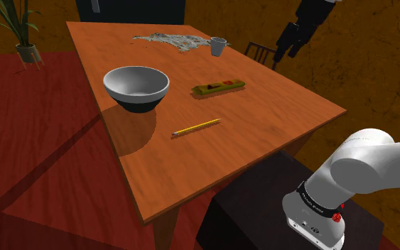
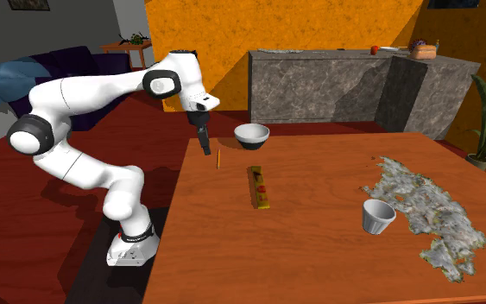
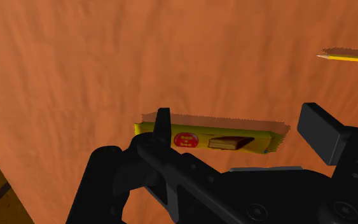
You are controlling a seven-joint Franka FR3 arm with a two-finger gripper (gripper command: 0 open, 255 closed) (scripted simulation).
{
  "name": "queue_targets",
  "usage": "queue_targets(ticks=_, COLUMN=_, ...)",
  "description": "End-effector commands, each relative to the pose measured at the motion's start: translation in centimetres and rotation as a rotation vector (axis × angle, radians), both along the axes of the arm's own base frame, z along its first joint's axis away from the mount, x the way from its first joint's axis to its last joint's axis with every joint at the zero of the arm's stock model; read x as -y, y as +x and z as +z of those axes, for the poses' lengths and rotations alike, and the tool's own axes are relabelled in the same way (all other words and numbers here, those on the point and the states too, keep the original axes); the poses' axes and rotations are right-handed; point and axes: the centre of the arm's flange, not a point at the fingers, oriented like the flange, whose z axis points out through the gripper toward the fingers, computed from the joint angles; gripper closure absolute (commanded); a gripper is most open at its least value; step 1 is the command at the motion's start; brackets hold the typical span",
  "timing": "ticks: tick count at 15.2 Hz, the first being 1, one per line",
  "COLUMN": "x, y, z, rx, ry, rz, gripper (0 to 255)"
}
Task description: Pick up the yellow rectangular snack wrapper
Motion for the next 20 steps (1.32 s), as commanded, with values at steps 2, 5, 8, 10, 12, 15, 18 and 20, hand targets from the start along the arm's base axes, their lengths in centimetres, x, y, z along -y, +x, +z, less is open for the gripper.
queue_targets(ticks=2, x=0.6, y=1.0, z=-0.7, rx=-0.007, ry=-0.004, rz=0.062, gripper=0)
queue_targets(ticks=5, x=2.2, y=4.3, z=-2.9, rx=-0.027, ry=-0.015, rz=0.248, gripper=0)
queue_targets(ticks=8, x=3.1, y=7.8, z=-5.1, rx=-0.047, ry=-0.027, rz=0.434, gripper=0)
queue_targets(ticks=10, x=3.4, y=10.1, z=-6.6, rx=-0.061, ry=-0.035, rz=0.558, gripper=0)
queue_targets(ticks=12, x=3.4, y=12.5, z=-8.1, rx=-0.075, ry=-0.043, rz=0.682, gripper=0)
queue_targets(ticks=15, x=2.9, y=15.9, z=-10.5, rx=-0.095, ry=-0.054, rz=0.868, gripper=0)
queue_targets(ticks=18, x=1.7, y=19.2, z=-12.9, rx=-0.115, ry=-0.066, rz=1.054, gripper=0)
queue_targets(ticks=20, x=0.7, y=21.2, z=-14.6, rx=-0.129, ry=-0.074, rz=1.178, gripper=0)
